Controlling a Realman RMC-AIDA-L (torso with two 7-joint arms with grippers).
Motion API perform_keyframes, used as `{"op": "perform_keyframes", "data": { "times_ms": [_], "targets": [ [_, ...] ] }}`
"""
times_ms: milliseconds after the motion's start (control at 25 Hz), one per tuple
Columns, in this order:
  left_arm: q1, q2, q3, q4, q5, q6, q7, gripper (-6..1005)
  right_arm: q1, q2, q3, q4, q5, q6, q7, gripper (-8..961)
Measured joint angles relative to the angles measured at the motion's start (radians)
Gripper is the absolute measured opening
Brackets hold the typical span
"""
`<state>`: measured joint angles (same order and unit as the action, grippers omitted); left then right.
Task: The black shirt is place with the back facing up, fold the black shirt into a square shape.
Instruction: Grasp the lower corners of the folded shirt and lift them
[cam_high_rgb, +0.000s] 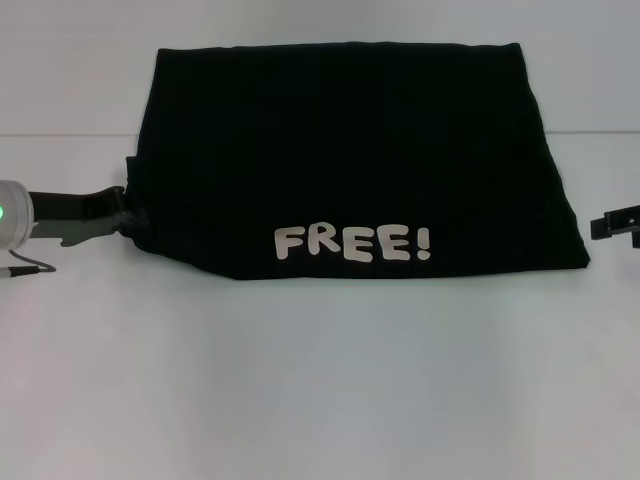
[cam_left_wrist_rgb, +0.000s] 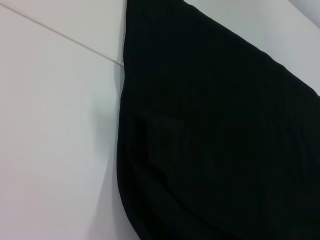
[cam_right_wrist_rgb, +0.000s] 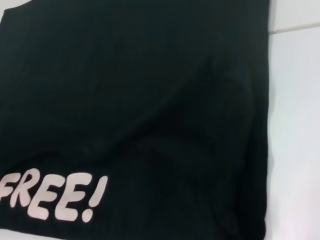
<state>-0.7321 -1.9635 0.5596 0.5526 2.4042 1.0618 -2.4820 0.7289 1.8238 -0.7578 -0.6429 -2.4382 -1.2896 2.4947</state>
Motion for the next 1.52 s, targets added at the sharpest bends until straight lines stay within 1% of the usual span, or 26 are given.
{"op": "perform_keyframes", "data": {
  "times_ms": [120,200,400,640,760,840,960,1200,1320,1520],
  "targets": [
    [0.003,0.000,-0.003,0.000,-0.001,-0.001,0.000,28,0.006,0.008,-0.001,0.010,-0.010,0.025,0.006,830],
    [0.006,-0.001,-0.004,0.000,-0.002,-0.002,0.000,28,0.008,0.018,0.002,0.013,-0.012,0.043,0.007,816],
    [0.008,-0.003,-0.002,-0.005,-0.002,-0.013,0.003,28,0.022,0.051,-0.003,0.035,-0.013,0.108,-0.018,605],
    [0.009,-0.003,-0.004,-0.011,-0.002,-0.016,0.008,28,0.038,0.057,-0.004,0.063,-0.028,0.119,-0.039,547],
    [0.010,-0.003,-0.004,-0.011,-0.002,-0.016,0.009,28,0.046,0.064,-0.005,0.063,-0.059,0.132,-0.031,729],
    [0.010,-0.004,-0.004,-0.011,-0.002,-0.016,0.009,27,0.048,0.072,-0.007,0.063,-0.066,0.152,-0.034,773],
    [0.010,-0.005,-0.004,-0.011,-0.002,-0.016,0.009,27,0.048,0.090,-0.024,0.061,-0.068,0.189,-0.039,839],
    [0.010,-0.008,-0.004,-0.011,-0.002,-0.016,0.009,27,0.051,0.123,-0.102,0.067,-0.068,0.260,-0.039,818],
    [0.010,-0.008,-0.004,-0.011,-0.002,-0.016,0.009,27,0.051,0.129,-0.131,0.070,-0.068,0.282,-0.033,807],
    [0.010,-0.011,-0.004,-0.011,-0.002,-0.016,0.009,27,0.052,0.130,-0.134,0.071,-0.068,0.285,-0.031,790]
  ]
}}
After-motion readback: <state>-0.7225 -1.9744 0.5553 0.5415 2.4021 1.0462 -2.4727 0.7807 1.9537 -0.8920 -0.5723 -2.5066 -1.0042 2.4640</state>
